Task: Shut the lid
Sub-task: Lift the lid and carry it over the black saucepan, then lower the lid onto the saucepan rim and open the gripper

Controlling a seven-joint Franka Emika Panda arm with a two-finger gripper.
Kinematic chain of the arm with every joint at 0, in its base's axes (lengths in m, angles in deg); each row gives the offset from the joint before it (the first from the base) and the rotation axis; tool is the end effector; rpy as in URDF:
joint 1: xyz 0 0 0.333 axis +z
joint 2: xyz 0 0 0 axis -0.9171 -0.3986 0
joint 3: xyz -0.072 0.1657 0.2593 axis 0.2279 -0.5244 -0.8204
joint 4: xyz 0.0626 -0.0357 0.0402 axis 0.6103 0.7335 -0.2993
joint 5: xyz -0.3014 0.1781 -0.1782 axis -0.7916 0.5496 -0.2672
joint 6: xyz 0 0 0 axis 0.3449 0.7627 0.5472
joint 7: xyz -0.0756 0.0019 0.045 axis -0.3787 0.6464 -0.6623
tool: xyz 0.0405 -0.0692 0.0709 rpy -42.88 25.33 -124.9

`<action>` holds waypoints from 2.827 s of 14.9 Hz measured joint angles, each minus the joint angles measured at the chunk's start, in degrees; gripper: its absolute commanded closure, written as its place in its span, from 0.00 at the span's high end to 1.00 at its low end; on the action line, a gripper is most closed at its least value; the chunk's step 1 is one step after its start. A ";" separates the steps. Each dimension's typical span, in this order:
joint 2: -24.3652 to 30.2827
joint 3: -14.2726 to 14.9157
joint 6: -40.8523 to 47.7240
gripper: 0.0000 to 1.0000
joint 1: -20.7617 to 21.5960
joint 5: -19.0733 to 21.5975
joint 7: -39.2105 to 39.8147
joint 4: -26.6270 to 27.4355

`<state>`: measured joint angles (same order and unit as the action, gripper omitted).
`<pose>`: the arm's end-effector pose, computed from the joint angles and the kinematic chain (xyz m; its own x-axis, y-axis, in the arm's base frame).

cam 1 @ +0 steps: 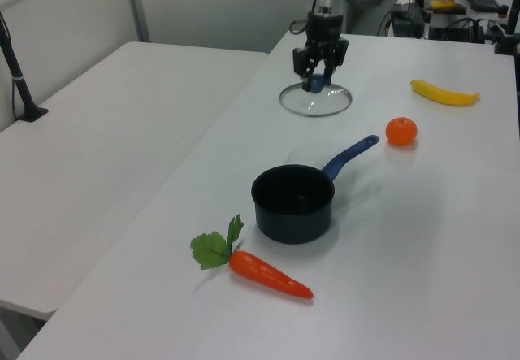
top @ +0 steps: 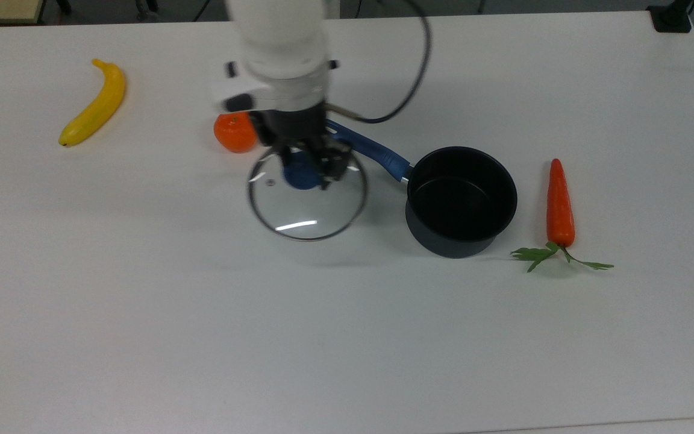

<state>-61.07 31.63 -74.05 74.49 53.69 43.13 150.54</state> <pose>0.6991 0.0987 0.4904 0.8855 -0.4569 0.0844 -0.4512 -0.8889 -0.0788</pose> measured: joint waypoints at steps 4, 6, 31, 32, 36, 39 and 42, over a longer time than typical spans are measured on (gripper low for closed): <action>-0.24 0.08 0.01 0.32 8.63 -0.04 -4.47 -0.27; -0.38 0.14 0.01 0.32 11.40 -0.07 -5.39 -0.39; -7.69 0.17 -3.91 0.43 18.45 -2.85 -10.43 -2.52; -7.78 0.15 -4.09 0.44 18.78 -2.85 -10.57 -2.53; -8.07 0.15 -4.24 0.65 19.67 -2.87 -10.73 -2.54; -8.18 0.15 -4.24 0.97 19.92 -2.91 -10.74 -2.54; -8.18 0.17 -4.25 1.00 19.92 -2.92 -10.76 -2.64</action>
<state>-69.25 31.79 -78.30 94.41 50.77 32.36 147.90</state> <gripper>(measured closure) 0.220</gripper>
